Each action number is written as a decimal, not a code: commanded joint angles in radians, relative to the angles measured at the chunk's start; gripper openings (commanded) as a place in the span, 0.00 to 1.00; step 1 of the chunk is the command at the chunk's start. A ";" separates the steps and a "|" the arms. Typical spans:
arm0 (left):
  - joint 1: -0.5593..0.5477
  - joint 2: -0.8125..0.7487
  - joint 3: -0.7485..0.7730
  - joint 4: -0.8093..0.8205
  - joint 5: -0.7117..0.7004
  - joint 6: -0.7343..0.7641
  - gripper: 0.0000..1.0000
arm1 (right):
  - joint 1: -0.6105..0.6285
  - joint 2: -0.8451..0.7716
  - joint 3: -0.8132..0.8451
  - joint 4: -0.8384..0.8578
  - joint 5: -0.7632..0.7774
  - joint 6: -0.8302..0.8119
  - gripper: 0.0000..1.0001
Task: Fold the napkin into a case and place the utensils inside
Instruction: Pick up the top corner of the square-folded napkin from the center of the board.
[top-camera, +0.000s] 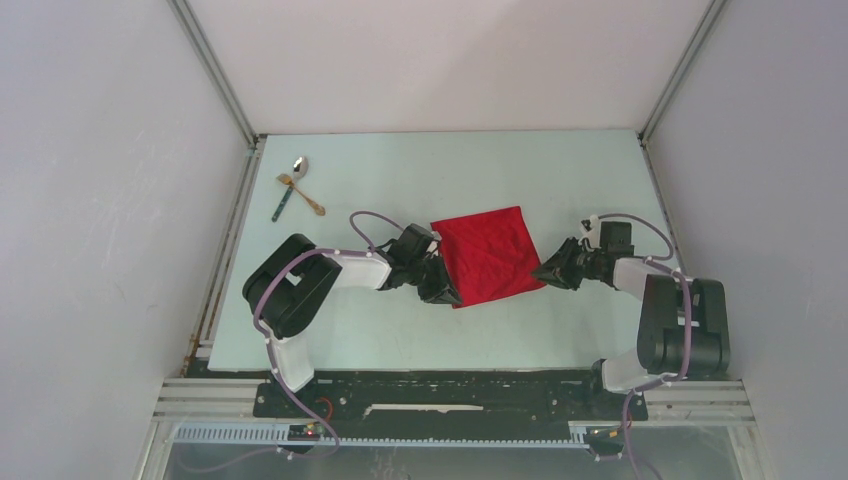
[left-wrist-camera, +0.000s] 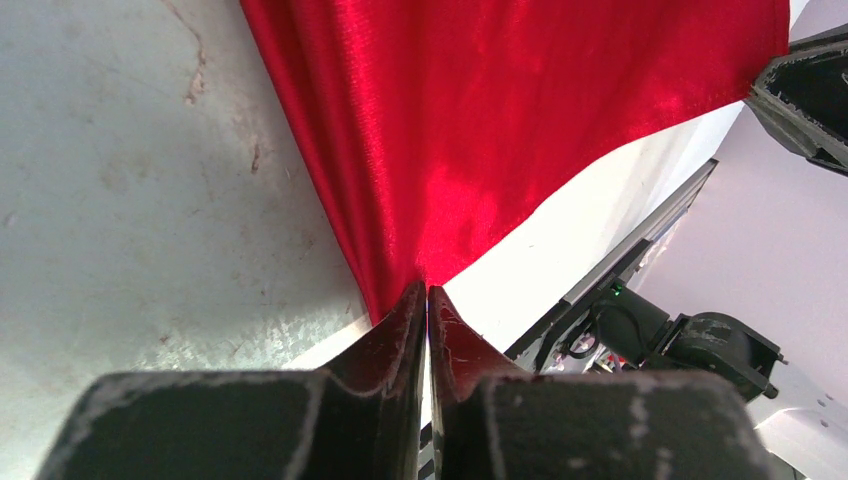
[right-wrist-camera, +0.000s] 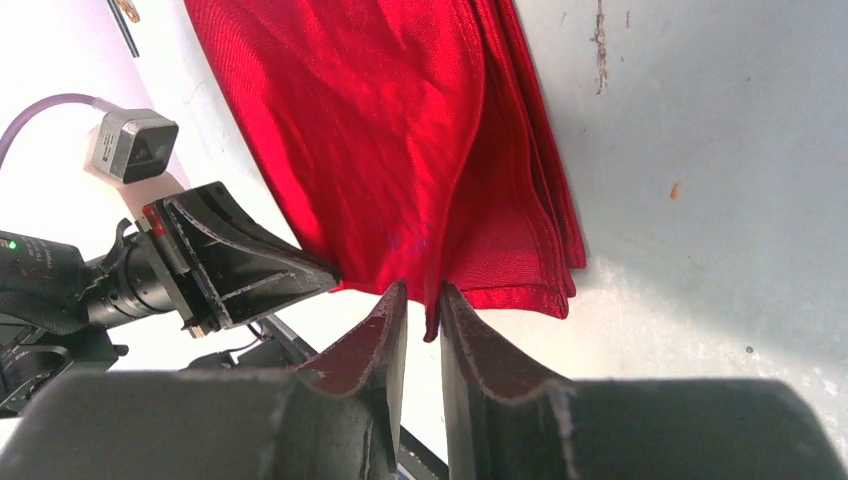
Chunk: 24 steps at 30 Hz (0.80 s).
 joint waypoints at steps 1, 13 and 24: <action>-0.003 0.011 0.026 -0.016 -0.013 0.031 0.12 | -0.011 -0.044 -0.005 -0.023 0.008 -0.036 0.26; -0.002 0.010 0.027 -0.015 -0.012 0.031 0.12 | -0.024 -0.043 -0.010 -0.005 -0.008 -0.033 0.19; -0.003 -0.066 0.066 -0.020 0.014 0.038 0.34 | 0.062 0.013 0.044 0.061 -0.016 -0.005 0.00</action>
